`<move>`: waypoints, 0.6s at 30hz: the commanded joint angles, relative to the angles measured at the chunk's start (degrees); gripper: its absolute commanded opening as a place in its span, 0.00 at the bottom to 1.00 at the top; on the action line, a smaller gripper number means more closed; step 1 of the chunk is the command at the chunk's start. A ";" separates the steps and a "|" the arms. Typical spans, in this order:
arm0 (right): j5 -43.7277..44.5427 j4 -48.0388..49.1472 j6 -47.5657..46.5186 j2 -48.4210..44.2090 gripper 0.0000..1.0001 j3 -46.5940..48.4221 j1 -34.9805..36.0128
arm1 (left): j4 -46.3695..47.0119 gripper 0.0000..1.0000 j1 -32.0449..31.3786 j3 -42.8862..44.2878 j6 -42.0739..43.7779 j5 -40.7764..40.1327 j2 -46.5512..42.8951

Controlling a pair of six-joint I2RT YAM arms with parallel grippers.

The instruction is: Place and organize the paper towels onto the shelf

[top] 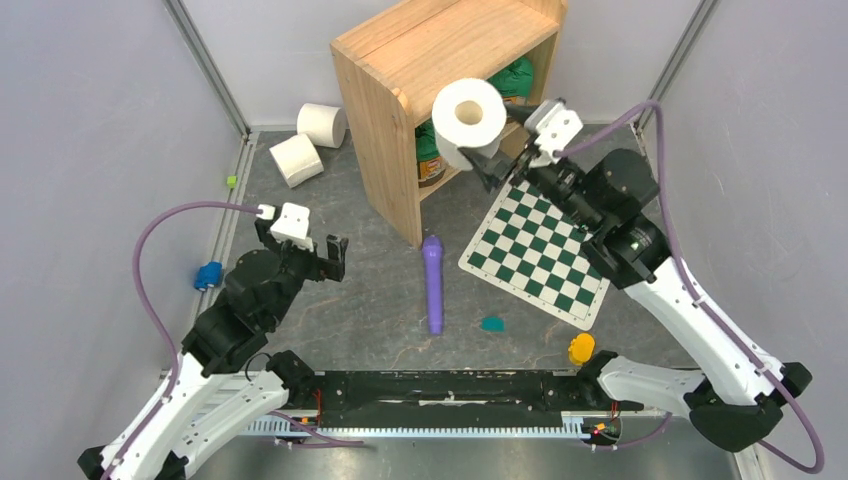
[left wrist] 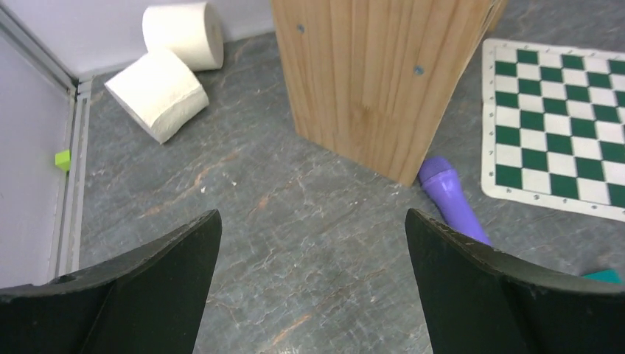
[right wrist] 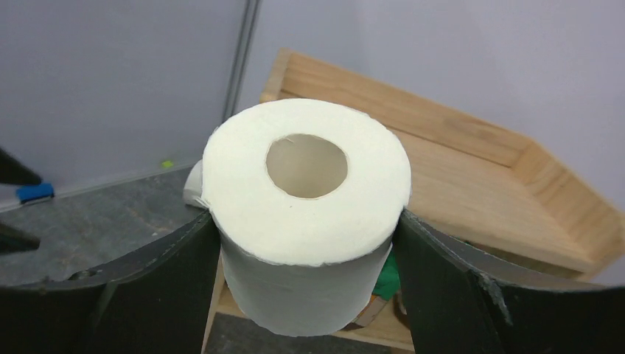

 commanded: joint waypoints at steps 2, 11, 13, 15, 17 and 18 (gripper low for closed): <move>10.11 -1.40 -1.13 4.25 0.00 11.17 -2.70 | 5.87 1.00 -0.25 -5.13 -1.55 -4.45 -0.29; 7.39 -0.28 0.02 17.45 0.00 28.07 -13.70 | 8.04 1.00 -0.24 -12.37 -2.89 -5.79 1.10; 4.34 0.80 2.41 21.21 0.00 32.23 -17.51 | 8.40 1.00 -0.24 -13.59 -3.07 -6.47 1.36; 1.86 1.58 5.33 25.61 0.00 37.16 -20.71 | 8.25 1.00 -0.24 -13.80 -2.19 -6.89 1.89; -0.55 2.52 7.98 29.72 0.00 41.45 -23.45 | 8.39 1.00 -0.24 -13.99 -1.09 -8.10 2.49; -1.61 3.39 9.32 31.34 0.00 42.96 -24.62 | 8.46 1.00 -0.24 -14.13 -0.58 -8.58 2.73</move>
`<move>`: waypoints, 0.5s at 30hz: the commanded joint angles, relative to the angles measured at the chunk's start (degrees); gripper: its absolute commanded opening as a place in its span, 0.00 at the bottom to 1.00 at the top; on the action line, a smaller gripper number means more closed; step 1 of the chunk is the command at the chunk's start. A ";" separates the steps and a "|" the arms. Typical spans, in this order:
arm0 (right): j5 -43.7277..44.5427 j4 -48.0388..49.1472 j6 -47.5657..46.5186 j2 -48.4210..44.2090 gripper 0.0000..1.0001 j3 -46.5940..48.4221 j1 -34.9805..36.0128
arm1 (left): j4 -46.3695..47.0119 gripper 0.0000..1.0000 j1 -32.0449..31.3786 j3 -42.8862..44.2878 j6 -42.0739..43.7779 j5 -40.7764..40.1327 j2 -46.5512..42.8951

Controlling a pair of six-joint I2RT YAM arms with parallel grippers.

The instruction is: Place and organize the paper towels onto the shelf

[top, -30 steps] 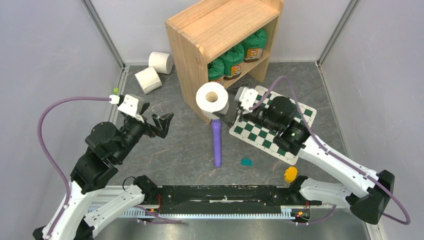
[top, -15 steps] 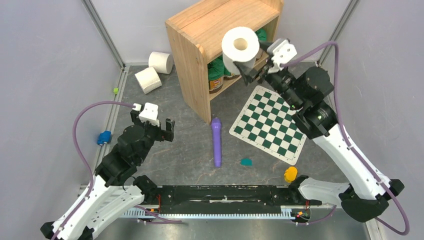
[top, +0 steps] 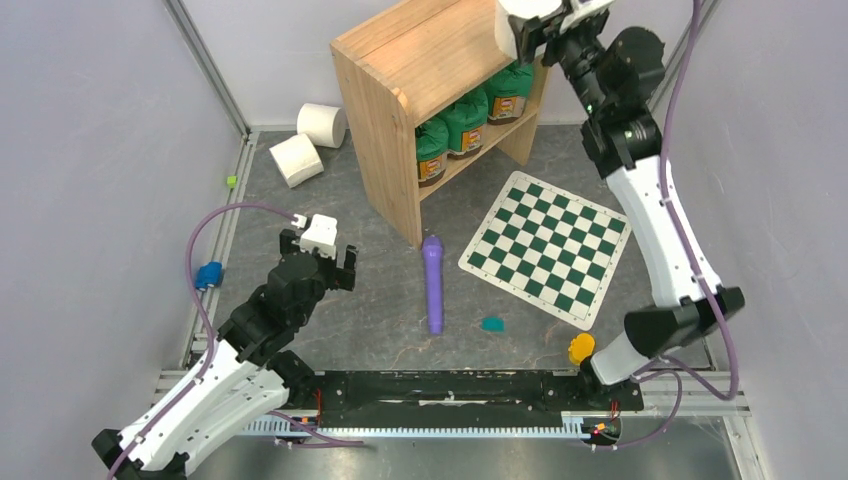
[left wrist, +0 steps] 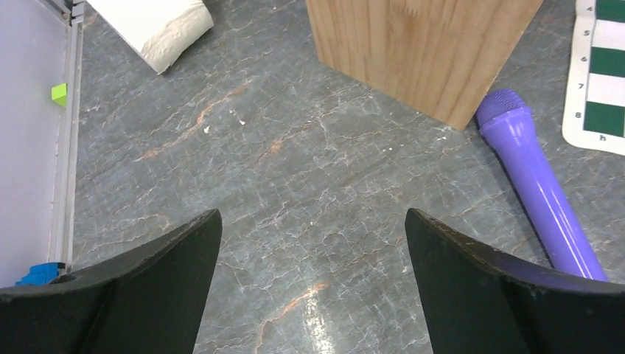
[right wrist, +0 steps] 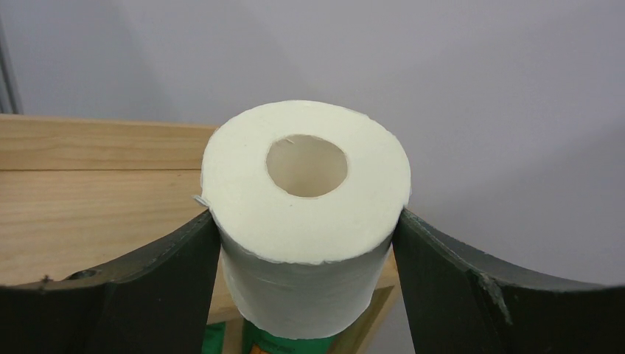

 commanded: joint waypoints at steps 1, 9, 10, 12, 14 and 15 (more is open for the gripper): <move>-7.08 7.62 7.20 6.13 0.00 9.87 -4.98 | 3.68 1.00 -0.25 -0.33 0.95 -3.65 1.13; -12.38 17.13 13.70 14.79 0.00 14.53 -7.84 | 3.47 1.00 -0.26 -0.30 2.48 -4.94 4.89; -12.46 17.82 14.20 15.65 0.01 14.57 -7.87 | 3.48 1.00 -0.25 -0.29 2.56 -5.07 5.42; -12.48 19.34 14.84 17.15 0.03 14.45 -8.08 | 3.40 1.00 -0.24 -0.26 2.57 -5.20 6.14; -11.54 20.05 14.85 18.55 0.07 14.41 -8.19 | 3.31 1.00 -0.24 -0.20 2.57 -5.32 6.68; -11.00 20.24 14.71 19.25 0.11 14.46 -8.23 | 3.28 1.00 -0.28 -0.26 2.57 -5.39 6.79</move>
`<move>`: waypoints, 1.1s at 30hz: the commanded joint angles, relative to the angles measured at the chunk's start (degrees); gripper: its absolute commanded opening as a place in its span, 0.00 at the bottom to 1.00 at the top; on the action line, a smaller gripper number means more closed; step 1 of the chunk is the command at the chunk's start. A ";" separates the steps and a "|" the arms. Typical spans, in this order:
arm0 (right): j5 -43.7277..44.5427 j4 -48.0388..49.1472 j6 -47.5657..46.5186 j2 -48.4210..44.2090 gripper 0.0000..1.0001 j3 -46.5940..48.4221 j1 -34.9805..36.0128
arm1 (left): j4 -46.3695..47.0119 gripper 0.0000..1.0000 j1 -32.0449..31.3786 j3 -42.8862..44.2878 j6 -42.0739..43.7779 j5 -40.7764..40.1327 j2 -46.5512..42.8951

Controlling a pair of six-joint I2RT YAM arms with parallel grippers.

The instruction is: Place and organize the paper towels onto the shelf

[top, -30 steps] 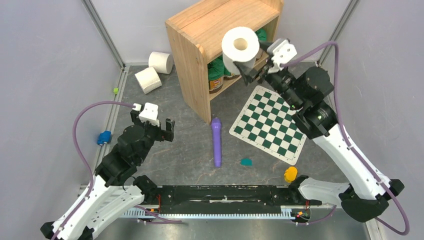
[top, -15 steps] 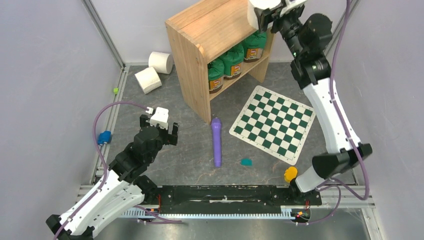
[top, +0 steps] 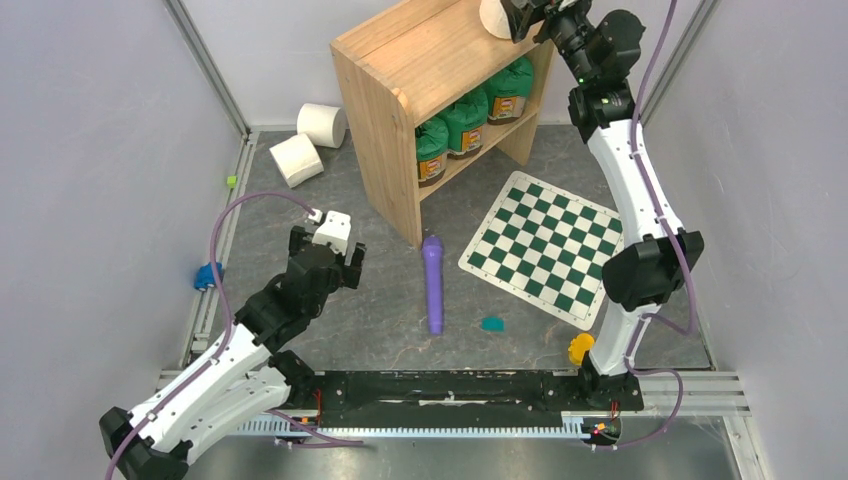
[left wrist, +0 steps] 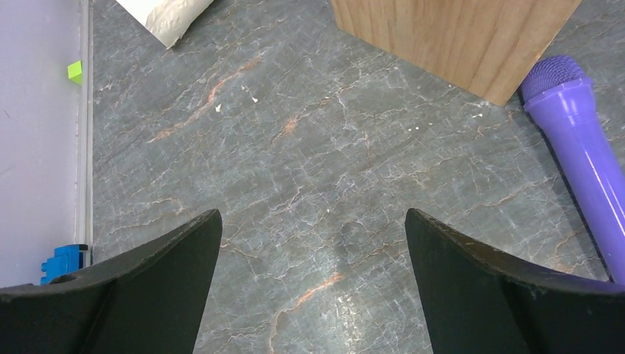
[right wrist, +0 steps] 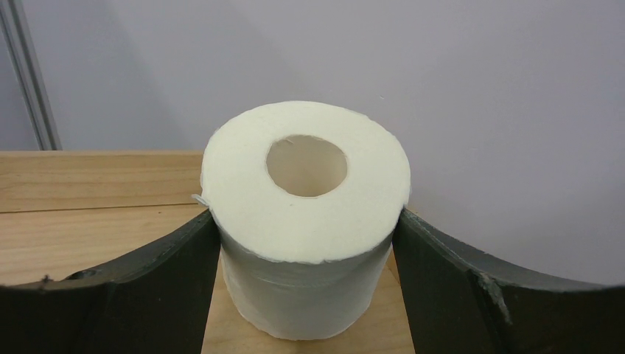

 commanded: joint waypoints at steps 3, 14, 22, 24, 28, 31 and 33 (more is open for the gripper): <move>1.20 8.54 1.70 2.60 0.16 3.51 -0.55 | 2.46 1.00 -0.24 0.01 1.87 -2.39 0.85; 6.77 10.00 -0.84 2.57 0.27 1.74 -0.57 | 2.47 1.00 -0.24 0.11 1.87 -2.51 2.02; 7.49 9.82 -3.17 1.95 0.52 -1.01 -0.66 | 2.46 1.00 -0.29 0.19 1.87 -1.20 1.60; 7.02 10.24 -3.05 1.12 0.63 -2.08 -0.64 | 2.39 1.00 -0.24 0.21 1.87 -0.84 1.34; 6.40 11.62 -2.65 -2.24 0.90 -5.09 -0.64 | 2.13 1.00 -0.25 0.21 1.87 -0.56 0.35; 6.04 14.22 -2.22 -6.33 0.98 -10.17 -0.64 | 1.95 1.00 -0.24 0.36 1.71 -0.68 -0.41; 5.79 14.82 -2.16 -8.82 0.98 -12.66 -0.64 | 1.86 1.00 -0.26 0.44 1.56 -0.73 -0.70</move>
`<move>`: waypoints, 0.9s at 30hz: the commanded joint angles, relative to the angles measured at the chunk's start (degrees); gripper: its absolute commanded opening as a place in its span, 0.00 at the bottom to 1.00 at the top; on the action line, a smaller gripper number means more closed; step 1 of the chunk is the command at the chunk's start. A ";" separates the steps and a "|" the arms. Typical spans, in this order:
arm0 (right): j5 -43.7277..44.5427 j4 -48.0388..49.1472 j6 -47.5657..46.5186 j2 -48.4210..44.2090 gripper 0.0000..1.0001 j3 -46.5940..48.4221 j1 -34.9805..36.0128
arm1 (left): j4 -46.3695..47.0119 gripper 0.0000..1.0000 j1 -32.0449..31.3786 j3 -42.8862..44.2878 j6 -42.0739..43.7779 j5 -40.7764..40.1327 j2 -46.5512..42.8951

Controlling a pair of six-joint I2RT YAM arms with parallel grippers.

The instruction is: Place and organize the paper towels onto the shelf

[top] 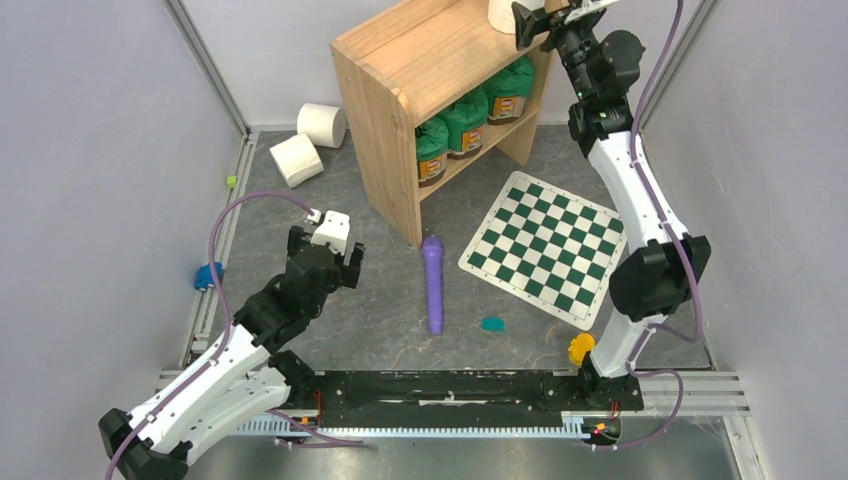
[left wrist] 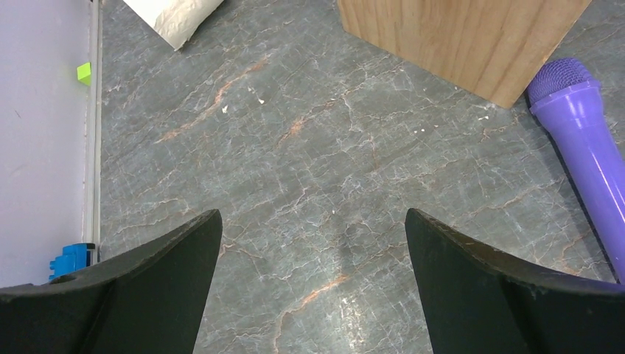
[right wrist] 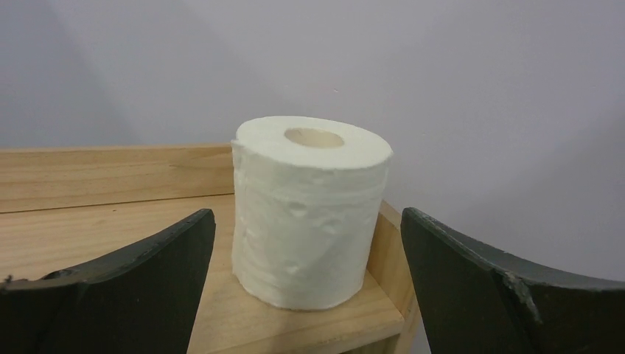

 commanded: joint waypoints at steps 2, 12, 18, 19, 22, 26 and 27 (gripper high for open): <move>-0.05 5.25 -0.98 -9.35 0.98 -5.57 -0.24 | 1.83 1.00 -0.25 0.52 0.82 0.01 -1.25; 3.90 7.59 -2.10 -23.07 0.98 -23.08 -0.29 | 1.40 1.00 -0.22 1.02 -0.49 -0.51 -2.17; 6.42 7.77 -0.36 -37.80 0.98 -43.18 -0.35 | 0.80 1.00 -0.15 2.22 -3.39 -1.02 -0.78; 6.50 7.58 -0.03 -40.07 0.98 -45.86 -0.33 | 0.59 1.00 -0.09 2.83 -4.53 -1.13 -0.08; 6.38 5.67 0.92 -47.34 0.98 -54.65 -0.29 | 0.32 1.00 0.60 4.80 -7.50 -1.53 3.01; 6.25 1.60 1.26 -55.41 0.98 -63.94 -0.29 | 0.30 1.00 4.48 8.76 -11.32 1.12 9.14; 6.52 0.76 1.44 -57.05 0.98 -66.16 -0.29 | 0.64 1.00 6.28 9.76 -12.29 3.41 10.83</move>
